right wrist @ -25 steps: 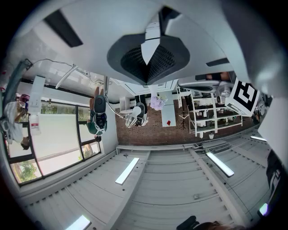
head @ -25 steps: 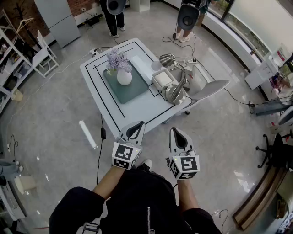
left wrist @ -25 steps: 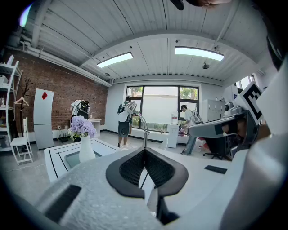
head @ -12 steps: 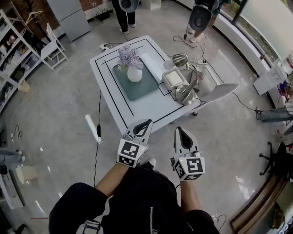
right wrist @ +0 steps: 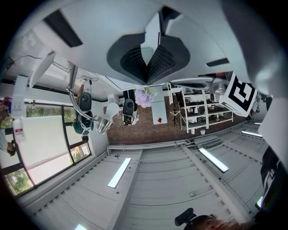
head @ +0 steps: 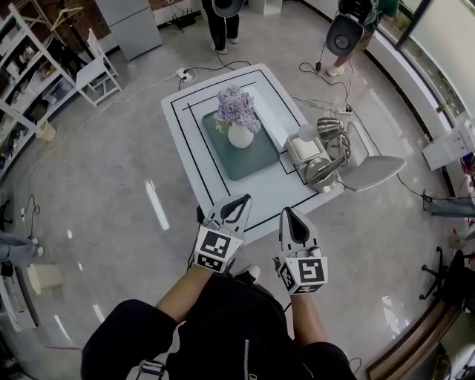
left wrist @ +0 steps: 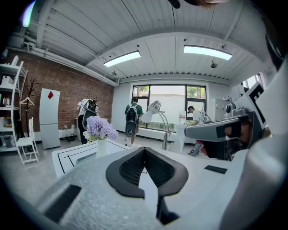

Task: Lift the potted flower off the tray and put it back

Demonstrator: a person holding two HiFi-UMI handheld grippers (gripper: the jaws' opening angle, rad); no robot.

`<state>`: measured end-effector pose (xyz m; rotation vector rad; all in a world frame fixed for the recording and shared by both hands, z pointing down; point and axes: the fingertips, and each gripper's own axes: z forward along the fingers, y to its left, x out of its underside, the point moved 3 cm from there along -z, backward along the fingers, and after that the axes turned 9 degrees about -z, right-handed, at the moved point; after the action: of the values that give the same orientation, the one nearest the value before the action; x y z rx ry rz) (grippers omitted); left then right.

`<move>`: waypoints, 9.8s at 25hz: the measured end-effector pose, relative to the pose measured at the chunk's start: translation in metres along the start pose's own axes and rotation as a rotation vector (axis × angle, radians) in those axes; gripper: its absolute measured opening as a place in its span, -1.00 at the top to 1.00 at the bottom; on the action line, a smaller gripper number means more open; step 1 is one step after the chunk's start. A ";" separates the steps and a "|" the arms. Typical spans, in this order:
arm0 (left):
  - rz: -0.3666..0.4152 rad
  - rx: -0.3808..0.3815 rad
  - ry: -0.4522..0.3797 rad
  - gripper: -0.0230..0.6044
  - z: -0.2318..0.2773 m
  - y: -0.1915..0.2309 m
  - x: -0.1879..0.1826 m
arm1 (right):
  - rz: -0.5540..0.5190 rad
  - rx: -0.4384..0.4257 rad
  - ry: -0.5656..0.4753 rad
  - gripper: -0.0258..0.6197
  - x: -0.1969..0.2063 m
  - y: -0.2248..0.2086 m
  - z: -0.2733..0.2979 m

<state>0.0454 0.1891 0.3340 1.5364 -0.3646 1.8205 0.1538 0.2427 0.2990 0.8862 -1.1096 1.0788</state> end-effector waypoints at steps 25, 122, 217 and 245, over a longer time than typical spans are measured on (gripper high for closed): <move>-0.077 -0.064 0.006 0.91 0.075 0.180 0.005 | -0.061 0.108 0.056 0.65 0.066 -0.001 0.274; -0.050 0.022 -0.002 0.91 0.113 0.205 -0.008 | -0.050 0.211 0.065 0.16 0.040 -0.034 0.254; -0.023 -0.029 -0.050 0.91 -0.007 0.089 0.010 | -0.008 -0.001 0.026 0.90 0.023 0.030 0.090; 0.023 -0.032 -0.084 0.91 -0.077 0.013 0.015 | -0.010 -0.043 -0.004 0.90 0.002 0.084 -0.004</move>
<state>-0.0204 0.2329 0.3313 1.5958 -0.4512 1.7627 0.0737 0.2688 0.3029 0.8596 -1.1271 1.0418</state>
